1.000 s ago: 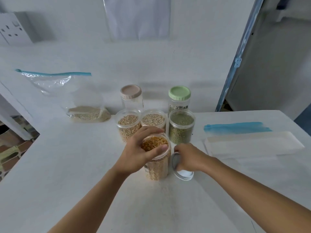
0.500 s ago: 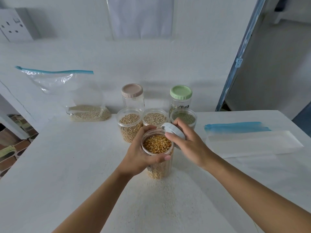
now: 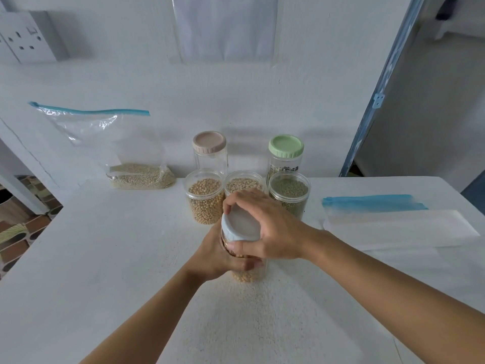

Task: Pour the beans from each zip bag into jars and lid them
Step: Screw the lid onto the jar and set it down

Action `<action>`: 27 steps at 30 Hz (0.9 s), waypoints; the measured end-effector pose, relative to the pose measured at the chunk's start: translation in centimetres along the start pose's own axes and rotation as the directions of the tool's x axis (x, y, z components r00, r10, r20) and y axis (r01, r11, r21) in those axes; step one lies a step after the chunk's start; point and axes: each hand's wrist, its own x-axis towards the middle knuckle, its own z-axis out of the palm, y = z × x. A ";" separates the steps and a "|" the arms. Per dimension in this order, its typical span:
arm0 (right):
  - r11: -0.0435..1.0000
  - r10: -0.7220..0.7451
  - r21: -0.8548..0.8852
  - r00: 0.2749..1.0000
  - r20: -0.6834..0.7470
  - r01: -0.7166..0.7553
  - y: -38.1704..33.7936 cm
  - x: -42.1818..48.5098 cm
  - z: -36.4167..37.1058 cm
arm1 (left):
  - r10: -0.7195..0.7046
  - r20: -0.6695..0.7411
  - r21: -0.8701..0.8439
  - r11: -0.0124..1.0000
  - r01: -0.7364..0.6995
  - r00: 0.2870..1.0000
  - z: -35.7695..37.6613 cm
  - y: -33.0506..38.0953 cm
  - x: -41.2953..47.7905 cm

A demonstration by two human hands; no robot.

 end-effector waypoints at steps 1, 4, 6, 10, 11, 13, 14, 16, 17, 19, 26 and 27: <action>1.000 0.004 0.025 1.000 0.029 -0.005 0.2 0.2 -0.2 | 0.001 0.004 -0.004 1.000 -0.001 1.000 0.0 0.0 0.1; 1.000 -0.023 -0.009 0.990 0.142 0.024 0.2 1.0 -1.0 | 0.001 0.023 -0.027 1.000 -0.001 1.000 -0.1 0.0 0.3; 0.999 -0.019 -0.036 0.970 0.242 0.028 0.0 1.7 -1.4 | -0.008 0.020 -0.038 0.999 0.009 1.000 -0.1 -0.2 0.3; 0.994 -0.005 -0.105 0.945 0.327 0.041 0.0 2.1 -1.8 | 0.007 0.012 -0.050 0.999 -0.007 1.000 -0.1 -0.6 0.3; 0.993 0.001 -0.112 0.951 0.310 0.035 0.1 2.0 -1.6 | 0.011 0.014 -0.053 0.999 -0.010 1.000 -0.1 -0.4 0.3; 0.982 0.039 -0.189 0.969 0.242 0.008 0.0 1.4 -0.7 | 0.021 0.009 -0.045 0.999 -0.020 1.000 -0.1 0.0 0.3; 0.966 0.071 -0.259 0.977 0.200 -0.017 -0.2 1.1 -0.2 | 0.027 0.008 -0.042 0.999 -0.027 1.000 0.0 0.2 0.3; 0.910 0.153 -0.406 0.978 0.145 -0.082 -1.1 0.6 0.3 | 0.036 0.004 -0.033 0.999 -0.036 0.999 0.1 0.4 0.2; 0.876 0.196 -0.470 0.969 0.151 -0.104 -1.7 0.5 0.3 | 0.031 -0.001 -0.031 0.999 -0.031 1.000 0.1 0.3 0.1; 0.808 0.260 -0.576 0.953 0.154 -0.127 -2.7 0.7 -0.3 | 0.016 -0.006 -0.045 0.999 -0.017 1.000 0.0 0.2 -0.1; 0.727 0.350 -0.632 0.937 0.004 -0.268 -3.2 0.9 -3.3 | 0.004 0.012 -0.101 0.995 -0.002 1.000 -0.1 0.0 0.0; 0.812 0.344 -0.540 0.930 0.134 -0.223 -3.1 0.9 -3.6 | -0.007 0.011 -0.099 0.995 0.008 1.000 -0.1 0.0 0.0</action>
